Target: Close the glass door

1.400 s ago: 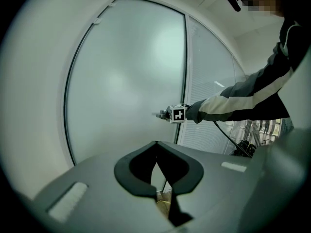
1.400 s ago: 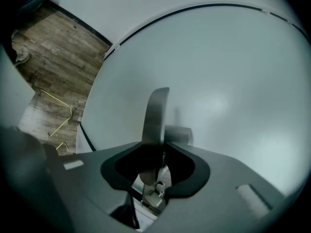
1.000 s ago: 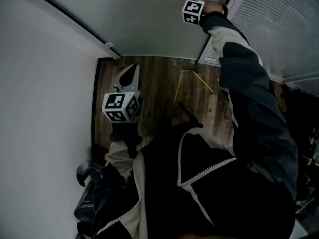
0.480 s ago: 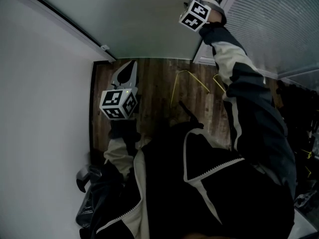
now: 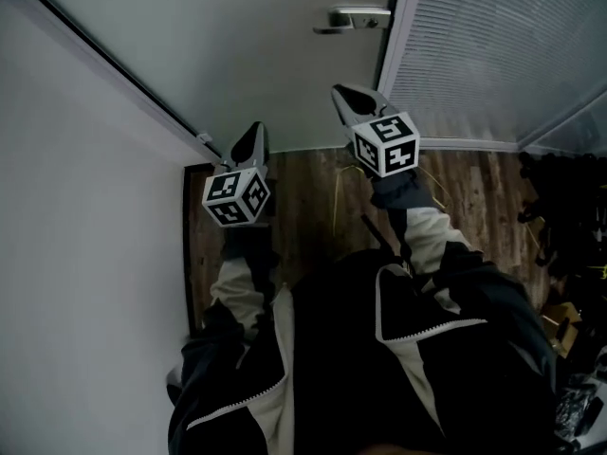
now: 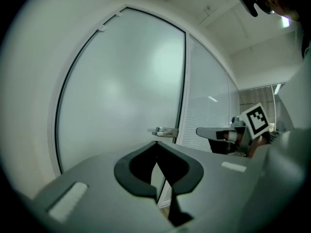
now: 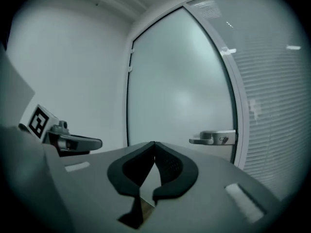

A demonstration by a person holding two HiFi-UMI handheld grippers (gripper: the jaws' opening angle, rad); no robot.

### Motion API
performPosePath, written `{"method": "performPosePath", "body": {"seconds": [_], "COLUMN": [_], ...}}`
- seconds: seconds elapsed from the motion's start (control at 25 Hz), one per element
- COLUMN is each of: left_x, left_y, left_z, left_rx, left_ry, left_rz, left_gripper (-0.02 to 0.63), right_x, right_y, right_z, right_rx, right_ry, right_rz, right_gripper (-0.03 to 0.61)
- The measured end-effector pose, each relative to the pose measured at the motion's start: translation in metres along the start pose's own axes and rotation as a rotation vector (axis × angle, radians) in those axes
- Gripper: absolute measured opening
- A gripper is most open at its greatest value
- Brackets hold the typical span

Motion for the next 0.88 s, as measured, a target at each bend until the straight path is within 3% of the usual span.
{"method": "performPosePath", "body": {"seconds": [0.12, 0.36, 0.64, 0.88], "left_x": [0.0, 0.008, 0.016, 0.014], "left_y": [-0.006, -0.003, 0.001, 0.004], "left_z": [0.001, 0.006, 0.02, 0.024], "left_rx": [-0.01, -0.021, -0.047, -0.06], "left_ry": [0.029, 0.087, 0.133, 0.143], "left_rz": [0.018, 0.03, 0.0, -0.011], "left_gripper": [0.003, 0.003, 0.003, 0.003], "right_x": [0.025, 0.04, 0.061, 0.063], "right_y": [0.012, 0.048, 0.049, 0.05], "right_z": [-0.027, -0.039, -0.044, -0.048], "right_rx": [-0.019, -0.013, -0.013, -0.006], "right_ry": [0.022, 0.131, 0.207, 0.22], "right_rz": [0.01, -0.084, -0.072, -0.068], "right_gripper": [0.003, 0.001, 0.001, 0.001]}}
Point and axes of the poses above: the fingertips, and each gripper's own axes: x backward along the fingers, z to its right, y out of its underside, the point moved 7 cm from there along x, backward along the fingers, and after that the axes turned 13 degrees about -x, right-handed, at the moved point
